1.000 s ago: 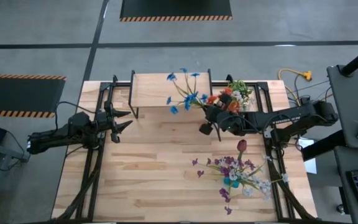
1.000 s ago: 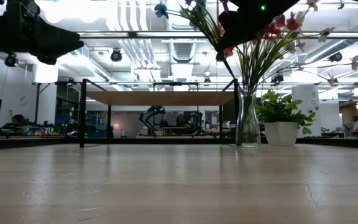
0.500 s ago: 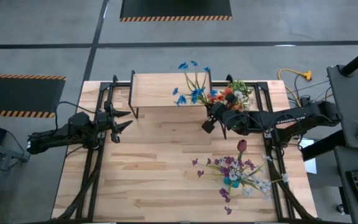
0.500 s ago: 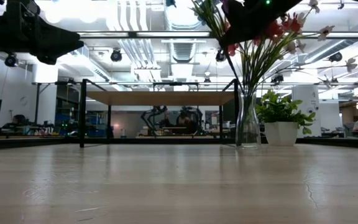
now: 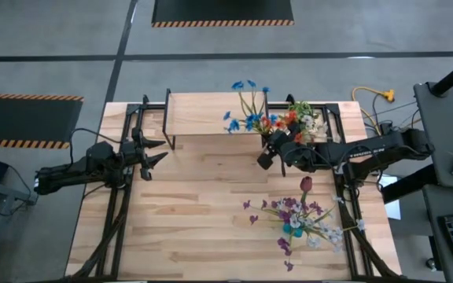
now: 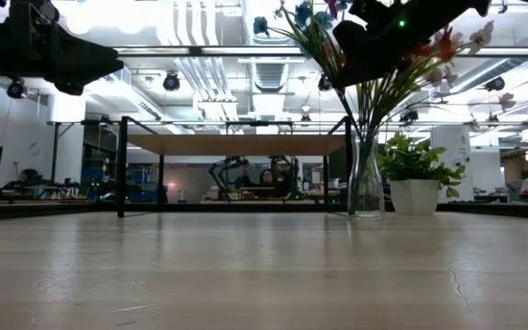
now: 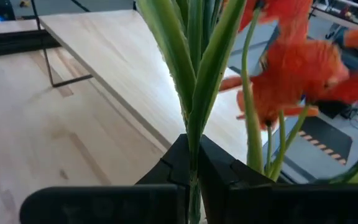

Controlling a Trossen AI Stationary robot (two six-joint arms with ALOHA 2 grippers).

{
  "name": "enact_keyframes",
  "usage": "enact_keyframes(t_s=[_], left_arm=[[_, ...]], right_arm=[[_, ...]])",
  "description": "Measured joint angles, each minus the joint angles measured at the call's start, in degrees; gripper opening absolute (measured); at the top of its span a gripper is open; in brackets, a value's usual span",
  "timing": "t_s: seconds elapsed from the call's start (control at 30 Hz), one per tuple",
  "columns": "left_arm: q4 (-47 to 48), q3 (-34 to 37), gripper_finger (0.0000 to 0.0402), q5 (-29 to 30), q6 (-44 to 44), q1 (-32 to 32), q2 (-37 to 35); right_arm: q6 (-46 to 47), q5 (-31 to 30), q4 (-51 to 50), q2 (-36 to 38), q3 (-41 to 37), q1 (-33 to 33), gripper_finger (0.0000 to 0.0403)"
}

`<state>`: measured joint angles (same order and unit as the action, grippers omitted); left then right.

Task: Pick and place flowers into a vace then onto a shelf
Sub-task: Put the blue flower into the transparent flower vase

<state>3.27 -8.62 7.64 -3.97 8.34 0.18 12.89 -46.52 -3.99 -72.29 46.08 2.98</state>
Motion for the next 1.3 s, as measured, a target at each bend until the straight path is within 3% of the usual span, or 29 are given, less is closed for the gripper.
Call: enact_keyframes(t_s=[0.6, 1.03, 1.3], left_arm=[[-0.01, 0.00, 0.0175, 0.00, 0.00, 0.00, -0.01], [-0.01, 0.00, 0.0175, 0.02, 0.00, 0.00, -0.01], [0.00, 0.00, 0.0175, 0.02, 0.00, 0.00, -0.01]], right_arm=[[4.85, 2.36, -6.93, -0.02, -0.86, -0.04, 0.0009], [5.71, 10.63, -9.50, -0.02, -0.99, -0.54, 0.0009], [6.05, 12.30, -9.55, -0.02, -1.08, -1.33, 0.0009]])
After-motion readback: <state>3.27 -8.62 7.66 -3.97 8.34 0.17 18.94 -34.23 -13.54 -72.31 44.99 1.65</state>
